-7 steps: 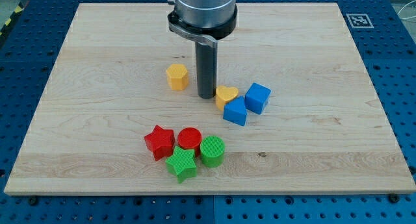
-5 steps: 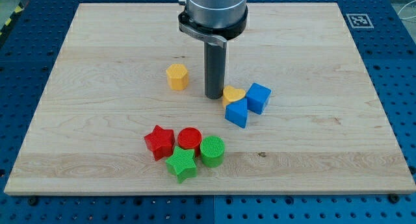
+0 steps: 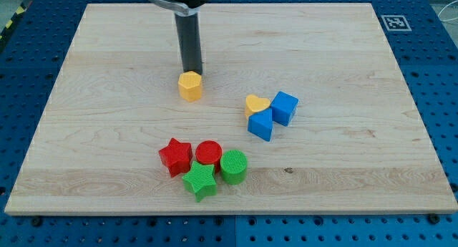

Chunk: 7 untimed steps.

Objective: Move the yellow hexagon towards the red circle

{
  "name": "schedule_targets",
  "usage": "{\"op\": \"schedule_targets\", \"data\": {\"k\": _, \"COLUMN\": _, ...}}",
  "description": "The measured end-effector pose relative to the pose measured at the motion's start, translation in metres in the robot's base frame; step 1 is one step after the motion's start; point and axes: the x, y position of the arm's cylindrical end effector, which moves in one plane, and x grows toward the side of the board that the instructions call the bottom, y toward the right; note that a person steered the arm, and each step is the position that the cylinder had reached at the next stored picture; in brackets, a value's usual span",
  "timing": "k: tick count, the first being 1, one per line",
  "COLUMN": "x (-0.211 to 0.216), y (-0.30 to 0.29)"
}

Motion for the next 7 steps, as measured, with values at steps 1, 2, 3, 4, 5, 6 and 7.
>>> {"op": "schedule_targets", "data": {"k": 1, "x": 0.0, "y": -0.018}}
{"op": "schedule_targets", "data": {"k": 2, "x": 0.0, "y": -0.033}}
{"op": "schedule_targets", "data": {"k": 3, "x": 0.003, "y": -0.032}}
{"op": "schedule_targets", "data": {"k": 4, "x": 0.006, "y": -0.003}}
{"op": "schedule_targets", "data": {"k": 5, "x": 0.016, "y": 0.03}}
{"op": "schedule_targets", "data": {"k": 6, "x": 0.029, "y": 0.059}}
{"op": "schedule_targets", "data": {"k": 7, "x": 0.027, "y": 0.055}}
